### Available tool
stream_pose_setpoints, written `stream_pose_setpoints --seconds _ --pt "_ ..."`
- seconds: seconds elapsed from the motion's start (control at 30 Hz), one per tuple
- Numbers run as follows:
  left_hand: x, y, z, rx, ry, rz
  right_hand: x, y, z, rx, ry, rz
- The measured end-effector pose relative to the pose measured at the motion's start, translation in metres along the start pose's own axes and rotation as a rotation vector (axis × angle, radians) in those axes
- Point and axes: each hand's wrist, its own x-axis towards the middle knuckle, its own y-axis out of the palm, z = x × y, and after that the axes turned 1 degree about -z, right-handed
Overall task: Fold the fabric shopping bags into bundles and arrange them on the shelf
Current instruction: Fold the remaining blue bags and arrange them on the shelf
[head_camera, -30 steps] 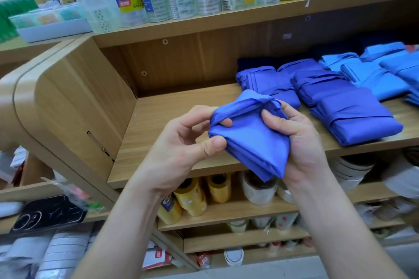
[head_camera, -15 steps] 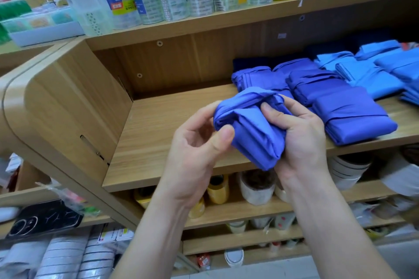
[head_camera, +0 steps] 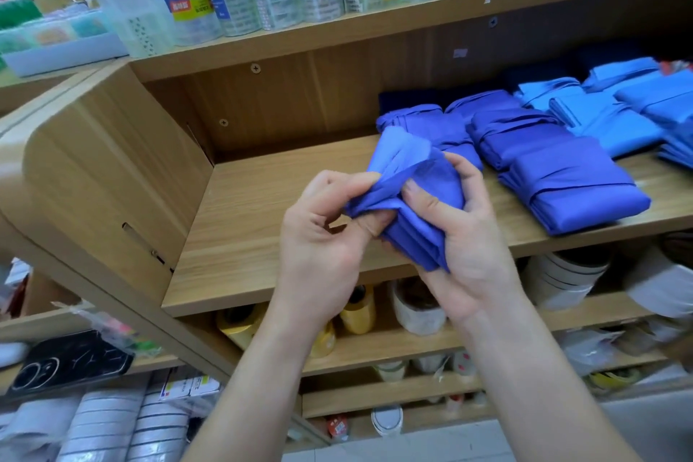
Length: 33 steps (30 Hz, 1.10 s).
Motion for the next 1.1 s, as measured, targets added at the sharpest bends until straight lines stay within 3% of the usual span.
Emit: stream_pose_setpoints --seconds 0.17,0.33,0.47,0.57,0.67,0.77,0.83,0.93,1.1 --pt "-0.005 0.01 -0.002 -0.222 -0.092 -0.079 0.001 0.009 -0.004 0.154 -0.164 -0.139" --pt "-0.016 0.022 -0.01 0.065 0.042 -0.079 0.012 0.008 -0.005 0.07 -0.301 -0.312" --pt "-0.016 0.022 -0.015 0.314 0.11 -0.006 0.014 0.006 -0.012 -0.313 -0.586 -0.38" --pt "-0.02 0.017 -0.02 0.316 0.048 0.047 0.015 0.0 -0.014 -0.586 -0.812 -0.38" --pt "-0.018 0.012 -0.027 0.623 0.072 0.097 0.015 -0.01 -0.014 -0.778 -0.918 -0.325" --pt "-0.007 0.013 -0.04 0.831 0.168 -0.014 0.007 -0.013 -0.015 -0.899 -0.936 -0.198" --pt "0.002 0.015 -0.045 0.674 0.033 -0.057 0.001 -0.013 -0.013 -0.956 -0.9 -0.136" --pt "0.019 0.014 -0.043 0.255 -0.319 -0.162 -0.001 -0.017 -0.015 -1.068 -0.884 -0.155" --pt "0.023 0.011 -0.036 0.13 -0.45 -0.123 -0.006 -0.02 -0.023 -1.126 -0.93 -0.147"
